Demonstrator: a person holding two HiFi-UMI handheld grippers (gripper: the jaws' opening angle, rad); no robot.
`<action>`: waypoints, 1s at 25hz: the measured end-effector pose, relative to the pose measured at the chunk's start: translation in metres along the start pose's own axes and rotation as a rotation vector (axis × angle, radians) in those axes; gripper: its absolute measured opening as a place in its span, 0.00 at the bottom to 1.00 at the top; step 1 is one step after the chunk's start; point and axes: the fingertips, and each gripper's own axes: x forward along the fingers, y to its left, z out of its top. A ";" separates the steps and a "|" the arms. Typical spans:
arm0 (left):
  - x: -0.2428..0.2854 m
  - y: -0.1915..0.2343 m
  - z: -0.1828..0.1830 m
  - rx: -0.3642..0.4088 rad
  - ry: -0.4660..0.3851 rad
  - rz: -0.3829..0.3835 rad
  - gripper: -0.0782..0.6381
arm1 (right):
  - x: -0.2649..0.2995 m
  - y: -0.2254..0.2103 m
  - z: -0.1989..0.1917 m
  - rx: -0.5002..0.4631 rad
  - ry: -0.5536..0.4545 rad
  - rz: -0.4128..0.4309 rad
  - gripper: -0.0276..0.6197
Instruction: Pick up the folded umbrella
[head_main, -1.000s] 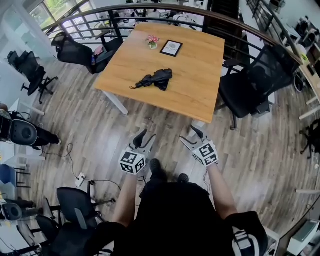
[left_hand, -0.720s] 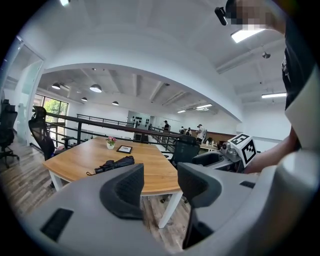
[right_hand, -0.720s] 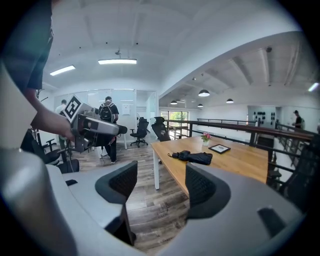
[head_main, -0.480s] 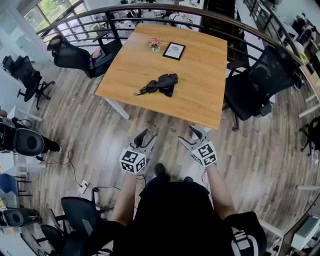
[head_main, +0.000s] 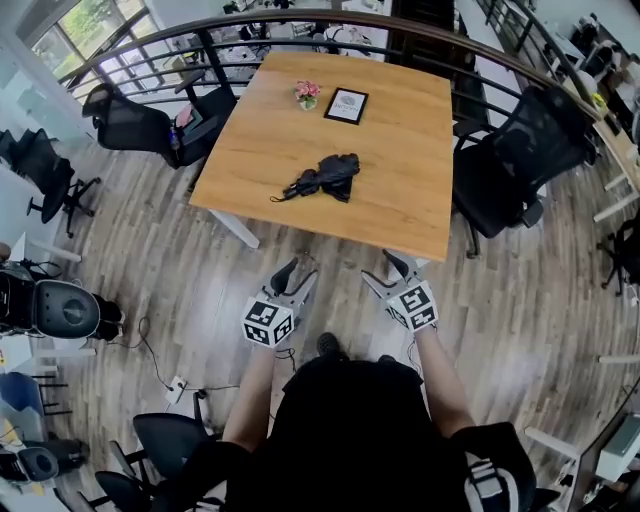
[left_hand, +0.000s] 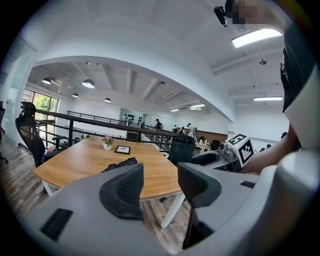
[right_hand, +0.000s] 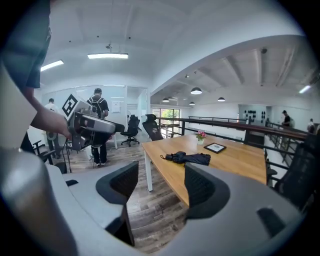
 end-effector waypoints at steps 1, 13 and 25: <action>0.000 0.003 0.000 0.001 0.003 -0.008 0.41 | 0.003 0.000 0.001 0.000 0.003 -0.007 0.51; -0.004 0.044 0.006 0.017 0.025 -0.063 0.41 | 0.030 0.005 0.012 0.000 0.030 -0.084 0.51; -0.006 0.051 0.003 0.009 0.017 -0.045 0.41 | 0.039 0.003 0.013 -0.015 0.033 -0.072 0.51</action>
